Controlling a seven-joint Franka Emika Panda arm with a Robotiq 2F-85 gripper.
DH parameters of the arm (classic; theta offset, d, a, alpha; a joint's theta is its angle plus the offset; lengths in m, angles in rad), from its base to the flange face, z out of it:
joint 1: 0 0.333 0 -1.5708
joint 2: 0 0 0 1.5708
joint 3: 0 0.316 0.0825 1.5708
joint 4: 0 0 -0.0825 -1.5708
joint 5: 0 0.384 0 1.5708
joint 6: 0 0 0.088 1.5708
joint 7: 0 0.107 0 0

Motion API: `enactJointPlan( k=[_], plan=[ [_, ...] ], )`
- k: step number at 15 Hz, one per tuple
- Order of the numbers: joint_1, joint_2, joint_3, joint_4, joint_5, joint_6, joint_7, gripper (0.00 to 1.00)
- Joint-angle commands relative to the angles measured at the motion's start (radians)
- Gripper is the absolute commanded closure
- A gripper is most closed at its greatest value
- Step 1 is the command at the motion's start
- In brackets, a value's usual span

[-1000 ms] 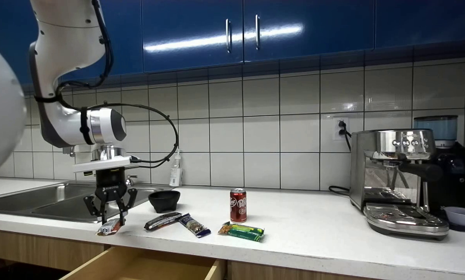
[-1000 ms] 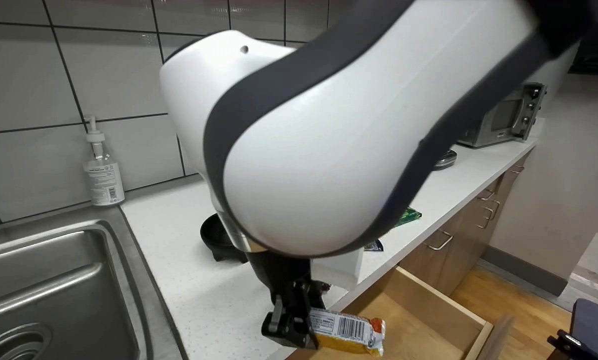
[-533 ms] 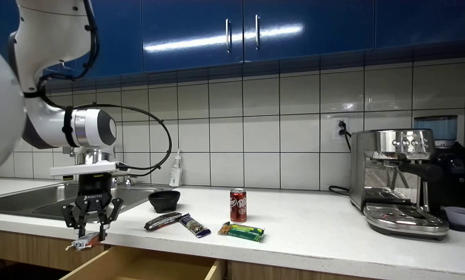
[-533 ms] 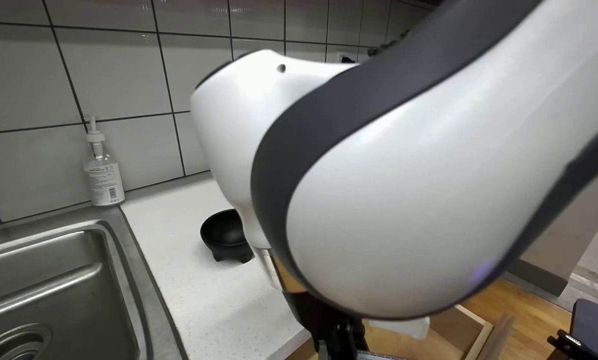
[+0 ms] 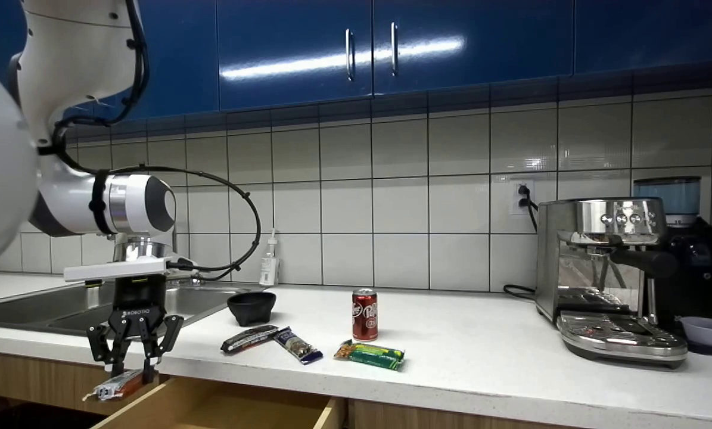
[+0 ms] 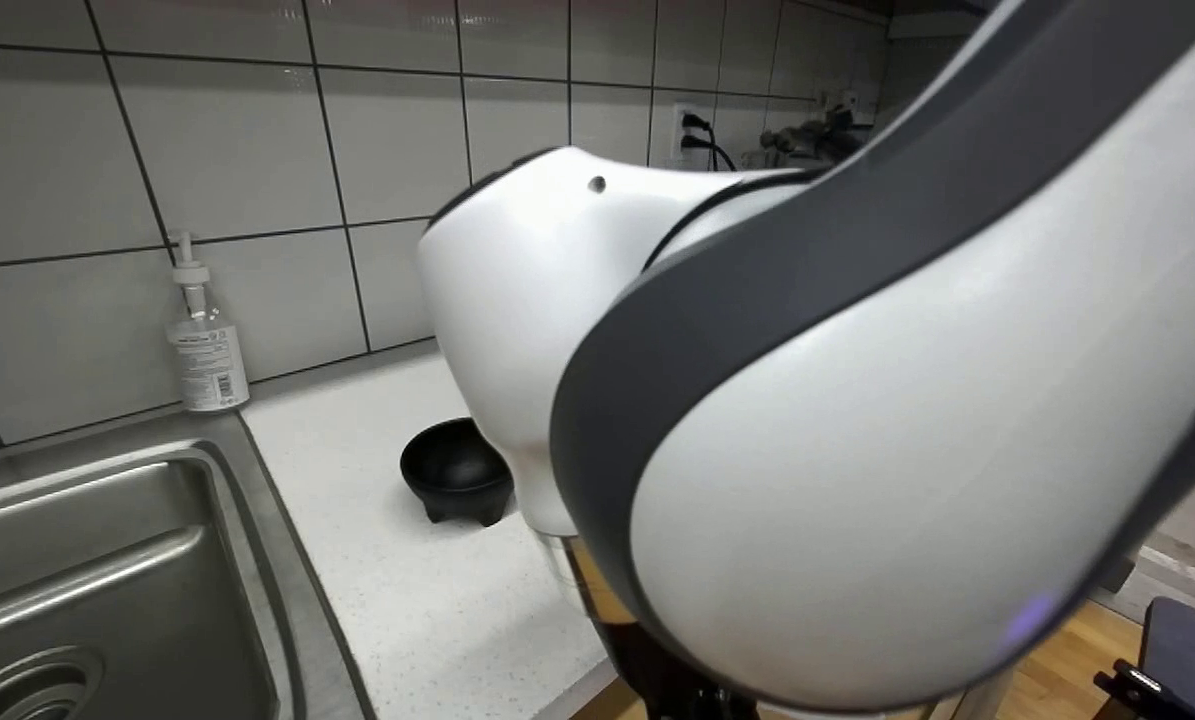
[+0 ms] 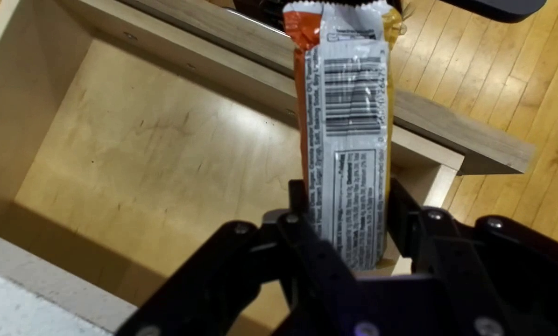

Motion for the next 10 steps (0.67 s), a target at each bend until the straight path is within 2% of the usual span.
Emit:
enactJointPlan(
  k=[1, 10],
  plan=[
    [0.006, 0.009, 0.003, -0.023, -0.005, 0.073, 0.097, 0.81],
    [0.042, 0.09, -0.032, -0.023, -0.033, 0.218, 0.264, 0.81]
  ],
)
